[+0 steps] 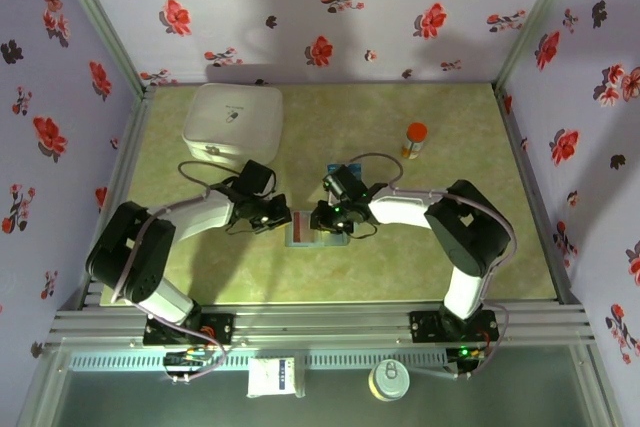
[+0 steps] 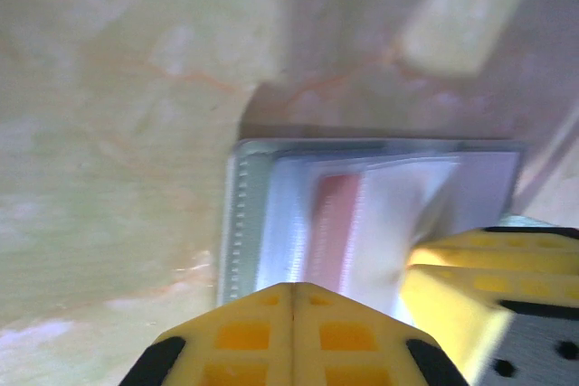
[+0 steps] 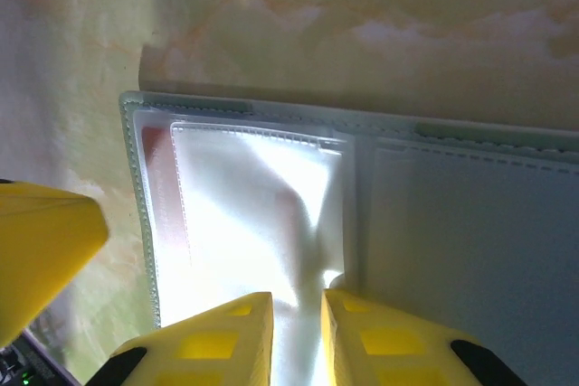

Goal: Take the credit cards out of the card holder

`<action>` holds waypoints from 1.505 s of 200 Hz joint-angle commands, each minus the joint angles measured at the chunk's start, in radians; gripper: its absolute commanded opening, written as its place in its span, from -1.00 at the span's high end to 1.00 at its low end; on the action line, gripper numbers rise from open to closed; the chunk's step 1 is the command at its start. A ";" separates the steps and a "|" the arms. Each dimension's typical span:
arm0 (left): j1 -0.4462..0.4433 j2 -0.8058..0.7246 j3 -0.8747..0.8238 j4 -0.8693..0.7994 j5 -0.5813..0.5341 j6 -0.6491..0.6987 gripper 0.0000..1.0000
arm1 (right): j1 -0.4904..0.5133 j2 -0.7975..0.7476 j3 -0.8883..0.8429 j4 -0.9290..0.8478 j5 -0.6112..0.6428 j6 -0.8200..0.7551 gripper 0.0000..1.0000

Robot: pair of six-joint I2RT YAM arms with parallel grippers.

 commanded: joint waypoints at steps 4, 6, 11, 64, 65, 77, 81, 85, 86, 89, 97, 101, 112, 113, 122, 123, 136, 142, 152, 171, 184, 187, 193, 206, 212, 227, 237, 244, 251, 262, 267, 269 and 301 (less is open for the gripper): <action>-0.022 -0.030 0.037 -0.007 0.013 -0.028 0.89 | -0.022 -0.022 -0.051 0.062 -0.032 0.035 0.54; -0.023 -0.029 0.038 -0.004 0.014 -0.030 0.88 | -0.024 -0.023 -0.054 0.066 -0.034 0.035 0.54; -0.028 -0.027 0.040 0.003 0.019 -0.036 0.87 | -0.027 -0.022 -0.059 0.074 -0.038 0.038 0.54; -0.058 0.056 0.064 0.056 0.046 -0.060 0.56 | -0.044 -0.015 -0.102 0.138 -0.070 0.056 0.55; -0.058 0.058 0.065 0.056 0.046 -0.060 0.55 | -0.045 -0.015 -0.103 0.139 -0.071 0.057 0.55; -0.061 0.072 0.064 0.062 0.045 -0.061 0.50 | -0.047 -0.014 -0.105 0.145 -0.074 0.056 0.55; -0.062 0.077 0.063 0.066 0.045 -0.062 0.49 | -0.047 -0.014 -0.105 0.144 -0.074 0.055 0.55; -0.063 0.081 0.063 0.068 0.046 -0.063 0.48 | -0.047 -0.013 -0.108 0.145 -0.074 0.056 0.55; -0.063 0.083 0.063 0.069 0.046 -0.062 0.48 | -0.047 -0.012 -0.108 0.145 -0.074 0.056 0.55; -0.063 0.085 0.064 0.069 0.047 -0.064 0.47 | -0.049 -0.012 -0.108 0.145 -0.076 0.057 0.55; -0.065 0.095 0.064 0.069 0.047 -0.063 0.47 | -0.049 -0.011 -0.110 0.147 -0.077 0.057 0.55; -0.066 0.098 0.065 0.070 0.047 -0.065 0.46 | -0.049 -0.011 -0.110 0.147 -0.079 0.058 0.55; -0.069 0.106 0.061 0.076 0.046 -0.069 0.45 | -0.049 -0.014 -0.111 0.150 -0.080 0.057 0.55; -0.069 0.107 0.061 0.077 0.047 -0.069 0.45 | -0.049 -0.014 -0.111 0.151 -0.079 0.057 0.55; -0.070 0.115 0.060 0.082 0.048 -0.070 0.45 | -0.049 -0.012 -0.113 0.150 -0.080 0.057 0.55; -0.070 0.116 0.061 0.082 0.050 -0.070 0.45 | -0.049 -0.011 -0.113 0.151 -0.080 0.057 0.55; -0.072 0.127 0.059 0.094 0.057 -0.074 0.45 | -0.050 -0.011 -0.114 0.152 -0.082 0.056 0.55; -0.073 0.130 0.058 0.098 0.061 -0.076 0.46 | -0.049 -0.012 -0.116 0.155 -0.083 0.059 0.55; -0.075 0.138 0.061 0.104 0.063 -0.079 0.47 | -0.050 -0.012 -0.118 0.158 -0.085 0.059 0.55; -0.076 0.145 0.063 0.106 0.066 -0.080 0.56 | -0.049 -0.011 -0.119 0.160 -0.088 0.062 0.54; -0.078 0.142 0.064 0.107 0.069 -0.081 0.67 | -0.049 -0.011 -0.119 0.164 -0.089 0.065 0.54; -0.078 0.141 0.065 0.108 0.069 -0.081 0.70 | -0.049 -0.012 -0.120 0.165 -0.091 0.065 0.54; -0.078 0.138 0.066 0.107 0.069 -0.081 0.74 | -0.049 -0.011 -0.120 0.167 -0.091 0.066 0.54; -0.078 0.132 0.070 0.103 0.066 -0.082 0.76 | -0.049 -0.013 -0.120 0.168 -0.093 0.069 0.54; -0.078 0.129 0.070 0.101 0.067 -0.083 0.76 | -0.050 -0.014 -0.120 0.170 -0.095 0.069 0.54; -0.077 0.119 0.072 0.103 0.068 -0.087 0.74 | -0.049 -0.022 -0.119 0.171 -0.097 0.071 0.55; -0.078 0.111 0.075 0.100 0.067 -0.087 0.73 | -0.049 -0.032 -0.119 0.171 -0.097 0.071 0.54; -0.077 0.106 0.079 0.096 0.069 -0.088 0.73 | -0.049 -0.040 -0.118 0.168 -0.097 0.071 0.54; -0.078 0.101 0.082 0.091 0.069 -0.087 0.73 | -0.049 -0.051 -0.116 0.166 -0.095 0.071 0.54; -0.079 0.093 0.090 0.082 0.071 -0.087 0.73 | -0.049 -0.075 -0.114 0.162 -0.093 0.071 0.53; -0.080 0.090 0.093 0.077 0.072 -0.086 0.73 | -0.050 -0.087 -0.114 0.156 -0.090 0.069 0.53; -0.081 0.089 0.094 0.075 0.072 -0.086 0.72 | -0.050 -0.091 -0.113 0.154 -0.088 0.067 0.53; -0.092 0.079 0.121 0.058 0.072 -0.086 0.68 | -0.055 -0.164 -0.095 0.065 -0.043 0.029 0.51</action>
